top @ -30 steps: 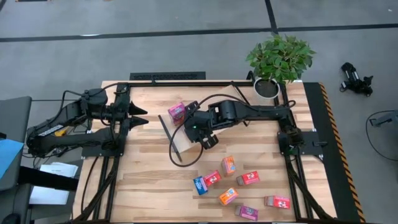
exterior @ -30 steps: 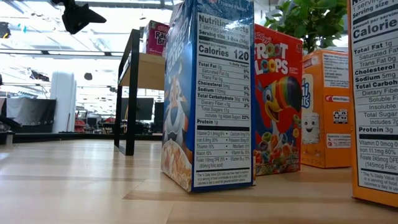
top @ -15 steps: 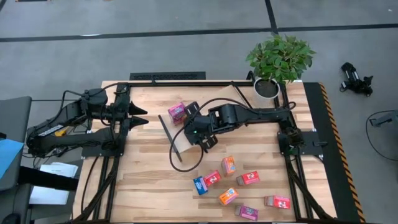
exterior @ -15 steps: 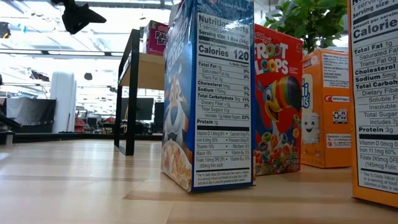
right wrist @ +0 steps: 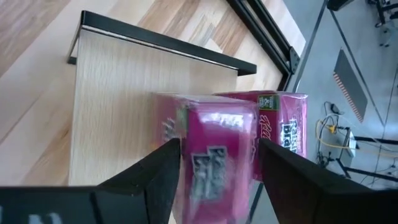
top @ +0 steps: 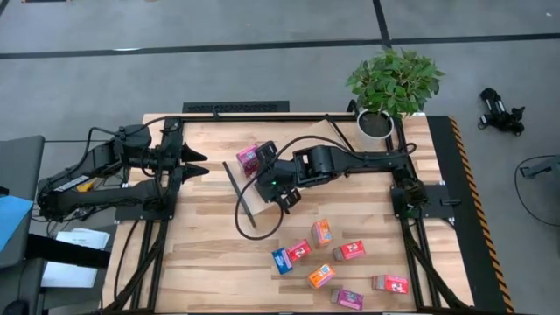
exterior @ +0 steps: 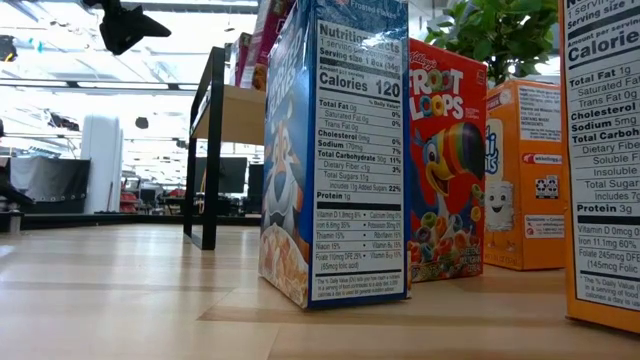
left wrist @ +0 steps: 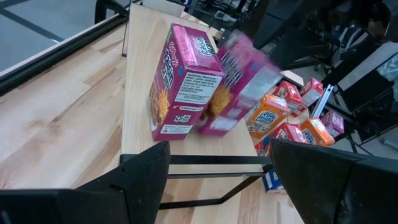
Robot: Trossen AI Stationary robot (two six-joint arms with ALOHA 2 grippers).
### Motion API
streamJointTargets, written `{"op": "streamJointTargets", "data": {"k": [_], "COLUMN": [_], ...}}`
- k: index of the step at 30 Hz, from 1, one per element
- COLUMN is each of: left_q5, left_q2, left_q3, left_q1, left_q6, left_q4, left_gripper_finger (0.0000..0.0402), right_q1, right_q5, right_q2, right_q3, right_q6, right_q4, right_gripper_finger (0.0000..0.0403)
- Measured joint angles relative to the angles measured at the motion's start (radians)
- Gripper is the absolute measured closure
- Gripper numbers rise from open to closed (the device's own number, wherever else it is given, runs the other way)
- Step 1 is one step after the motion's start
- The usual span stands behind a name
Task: Stack cereal on shelf
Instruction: Put the top purple cereal box aligned with the other purple cereal box on the shelf
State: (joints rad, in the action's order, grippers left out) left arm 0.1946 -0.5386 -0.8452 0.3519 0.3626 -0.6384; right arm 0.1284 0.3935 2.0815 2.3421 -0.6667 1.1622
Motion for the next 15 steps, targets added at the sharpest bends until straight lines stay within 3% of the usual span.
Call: {"op": "streamJointTargets", "data": {"k": [8, 15], "left_q5": [0.000, 0.000], "left_q2": [0.000, 0.000], "left_q3": [0.000, 0.000], "left_q1": [0.000, 0.000], "left_q6": [0.000, 0.000], "left_q4": [0.000, 0.000], "left_gripper_finger": [0.0133, 0.0133], "right_q1": [0.000, 0.033], "right_q5": [0.013, 0.111], "right_q2": [0.000, 0.001], "right_q3": [0.000, 0.010], "right_q6": [0.022, 0.006], "right_q4": [-0.004, -0.015], "right_gripper_finger": [0.0125, 0.0117]}}
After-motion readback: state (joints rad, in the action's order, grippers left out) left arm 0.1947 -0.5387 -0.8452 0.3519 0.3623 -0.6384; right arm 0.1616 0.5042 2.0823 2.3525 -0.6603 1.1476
